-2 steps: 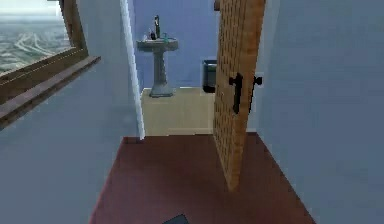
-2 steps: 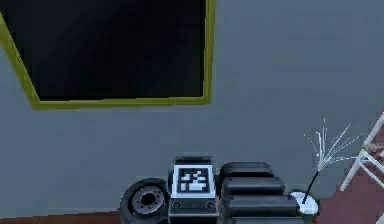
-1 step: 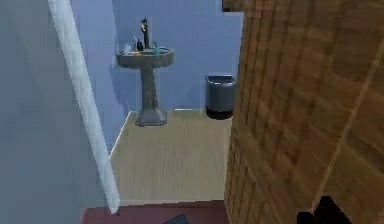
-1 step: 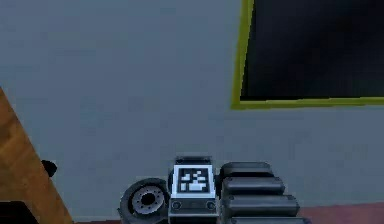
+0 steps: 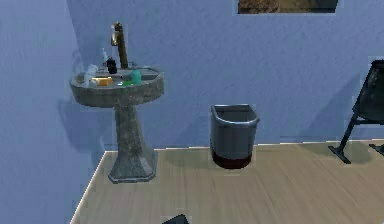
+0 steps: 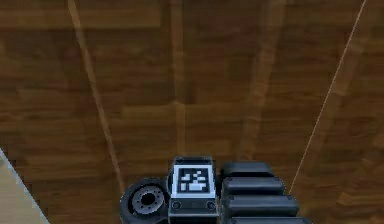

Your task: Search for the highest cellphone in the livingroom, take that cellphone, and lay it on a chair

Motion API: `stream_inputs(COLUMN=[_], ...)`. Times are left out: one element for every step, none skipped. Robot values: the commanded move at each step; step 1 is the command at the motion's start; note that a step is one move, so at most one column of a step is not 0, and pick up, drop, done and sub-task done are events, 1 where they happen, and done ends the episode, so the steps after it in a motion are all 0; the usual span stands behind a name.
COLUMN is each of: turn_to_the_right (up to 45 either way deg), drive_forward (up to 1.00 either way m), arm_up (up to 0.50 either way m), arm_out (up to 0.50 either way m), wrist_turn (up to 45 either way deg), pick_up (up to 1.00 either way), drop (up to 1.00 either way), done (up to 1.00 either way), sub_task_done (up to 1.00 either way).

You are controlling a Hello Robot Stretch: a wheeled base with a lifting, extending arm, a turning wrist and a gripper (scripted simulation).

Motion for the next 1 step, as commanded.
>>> stream_inputs(turn_to_the_right=[6.0], drive_forward=[0.0], arm_up=[0.0], arm_out=[0.0], wrist_turn=[0.0], pick_up=[0.0], drop=[0.0], done=[0.0], sub_task_done=[0.0])
